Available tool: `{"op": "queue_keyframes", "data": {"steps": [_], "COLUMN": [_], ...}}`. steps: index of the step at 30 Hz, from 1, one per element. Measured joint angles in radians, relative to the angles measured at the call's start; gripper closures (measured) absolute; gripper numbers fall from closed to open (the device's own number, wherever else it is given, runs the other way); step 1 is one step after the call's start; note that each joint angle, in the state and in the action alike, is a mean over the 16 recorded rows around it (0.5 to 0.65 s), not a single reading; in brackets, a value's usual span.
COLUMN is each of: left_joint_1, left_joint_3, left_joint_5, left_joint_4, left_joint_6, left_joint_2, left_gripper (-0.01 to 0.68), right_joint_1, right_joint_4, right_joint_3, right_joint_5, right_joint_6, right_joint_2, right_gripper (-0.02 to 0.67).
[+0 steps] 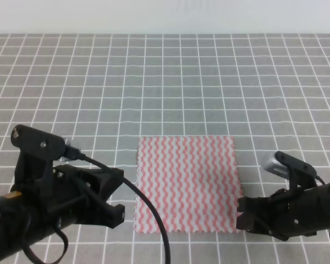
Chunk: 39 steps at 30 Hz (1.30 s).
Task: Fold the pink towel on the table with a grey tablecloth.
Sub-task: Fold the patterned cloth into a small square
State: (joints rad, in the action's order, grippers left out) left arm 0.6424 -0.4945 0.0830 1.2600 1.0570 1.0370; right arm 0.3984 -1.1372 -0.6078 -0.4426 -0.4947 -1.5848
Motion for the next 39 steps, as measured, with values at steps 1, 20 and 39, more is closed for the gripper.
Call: {"op": "queue_keyframes", "data": {"steps": [1,20,39], "left_joint_1": [0.000,0.000,0.000], "left_joint_3": [0.000,0.000,0.000], "left_joint_5": [0.000,0.000,0.129], "left_joint_4": [0.000,-0.001,0.006], "left_joint_6": [0.000,0.042,0.464], "left_joint_2": [0.000,0.002,0.048], "left_gripper": [0.675,0.675,0.522], "right_joint_1": [0.000,-0.001,0.000], "right_joint_4": [-0.001,-0.008,-0.005], "right_joint_3": [0.000,-0.020,-0.187], "right_joint_5": [0.001,-0.007,0.013], "right_joint_6": [0.000,0.002,-0.002], "right_joint_2": [-0.003,0.033,0.030], "right_gripper": [0.493,0.627,0.658]}}
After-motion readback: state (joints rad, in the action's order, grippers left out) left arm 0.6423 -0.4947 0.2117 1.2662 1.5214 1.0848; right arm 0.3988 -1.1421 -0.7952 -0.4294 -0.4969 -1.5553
